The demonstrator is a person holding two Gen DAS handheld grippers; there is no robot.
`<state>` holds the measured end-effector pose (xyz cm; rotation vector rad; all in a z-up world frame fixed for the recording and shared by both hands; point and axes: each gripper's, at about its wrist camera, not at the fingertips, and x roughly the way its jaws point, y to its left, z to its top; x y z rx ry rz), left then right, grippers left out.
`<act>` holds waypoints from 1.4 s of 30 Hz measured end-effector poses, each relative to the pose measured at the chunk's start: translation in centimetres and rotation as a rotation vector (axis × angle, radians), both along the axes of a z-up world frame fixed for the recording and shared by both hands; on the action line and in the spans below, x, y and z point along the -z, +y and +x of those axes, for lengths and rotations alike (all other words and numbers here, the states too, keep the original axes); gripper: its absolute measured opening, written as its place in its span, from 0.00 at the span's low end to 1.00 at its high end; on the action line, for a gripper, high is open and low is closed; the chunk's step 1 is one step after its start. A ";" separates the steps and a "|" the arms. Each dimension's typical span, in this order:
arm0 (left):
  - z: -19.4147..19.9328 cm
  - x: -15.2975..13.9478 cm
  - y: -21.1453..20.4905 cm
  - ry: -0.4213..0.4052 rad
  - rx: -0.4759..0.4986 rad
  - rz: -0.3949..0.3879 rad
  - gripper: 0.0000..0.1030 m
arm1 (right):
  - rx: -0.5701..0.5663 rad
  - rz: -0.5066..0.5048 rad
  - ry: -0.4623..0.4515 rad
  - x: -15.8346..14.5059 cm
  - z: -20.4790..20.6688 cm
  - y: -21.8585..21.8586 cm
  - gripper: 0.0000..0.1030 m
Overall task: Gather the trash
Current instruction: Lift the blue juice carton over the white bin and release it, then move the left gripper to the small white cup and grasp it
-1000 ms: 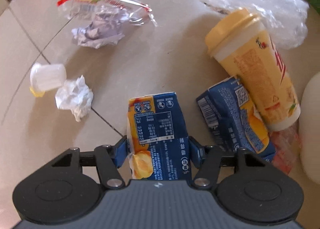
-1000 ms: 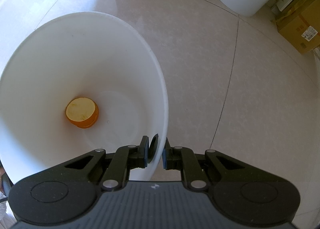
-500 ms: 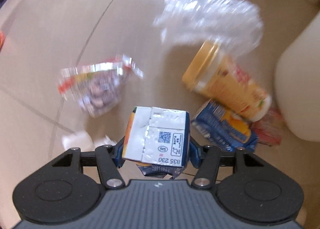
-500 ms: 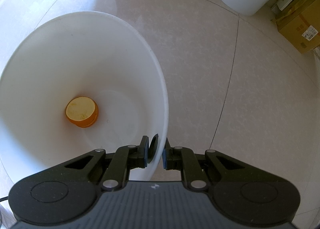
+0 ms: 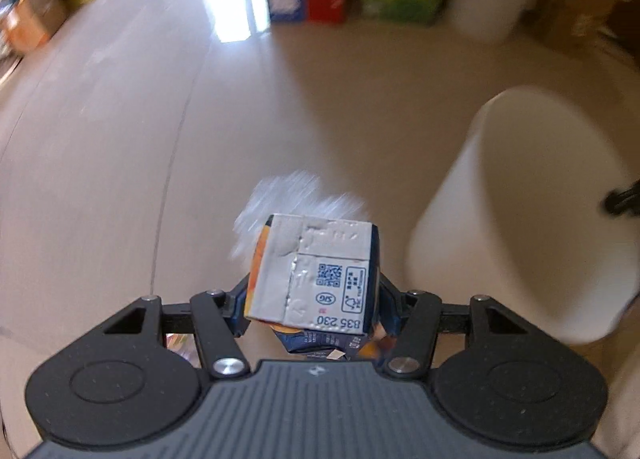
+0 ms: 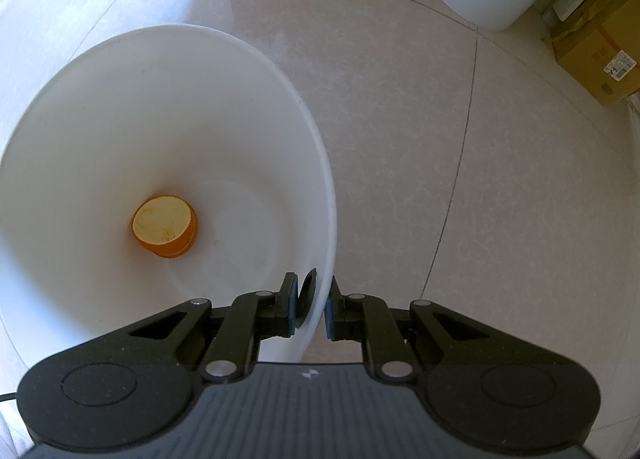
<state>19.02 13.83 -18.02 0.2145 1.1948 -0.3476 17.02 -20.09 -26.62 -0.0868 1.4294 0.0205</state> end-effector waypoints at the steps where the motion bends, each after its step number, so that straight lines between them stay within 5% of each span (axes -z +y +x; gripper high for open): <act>1: 0.2 -1.1 -1.2 -0.007 0.019 -0.016 0.57 | 0.000 0.001 -0.002 0.0 -0.1 0.0 0.15; 9: 0.8 -4.2 -11.5 -0.035 0.188 -0.124 0.58 | 0.001 0.022 -0.005 0.0 -0.7 -0.4 0.15; 13: 0.3 -3.5 -14.3 -0.062 0.232 -0.144 0.84 | -0.004 0.024 -0.005 -0.1 -0.9 -0.4 0.15; 18: -0.1 -3.4 -14.3 -0.087 0.240 -0.146 0.85 | -0.011 0.025 -0.005 -0.1 -0.6 -0.5 0.15; 28: 0.9 -1.2 -3.8 -0.128 0.082 -0.013 0.91 | -0.017 0.023 -0.008 0.1 -0.7 -0.2 0.15; 42: -3.0 14.3 15.1 0.081 -0.392 0.101 0.91 | -0.009 0.011 -0.012 0.3 -0.9 0.1 0.15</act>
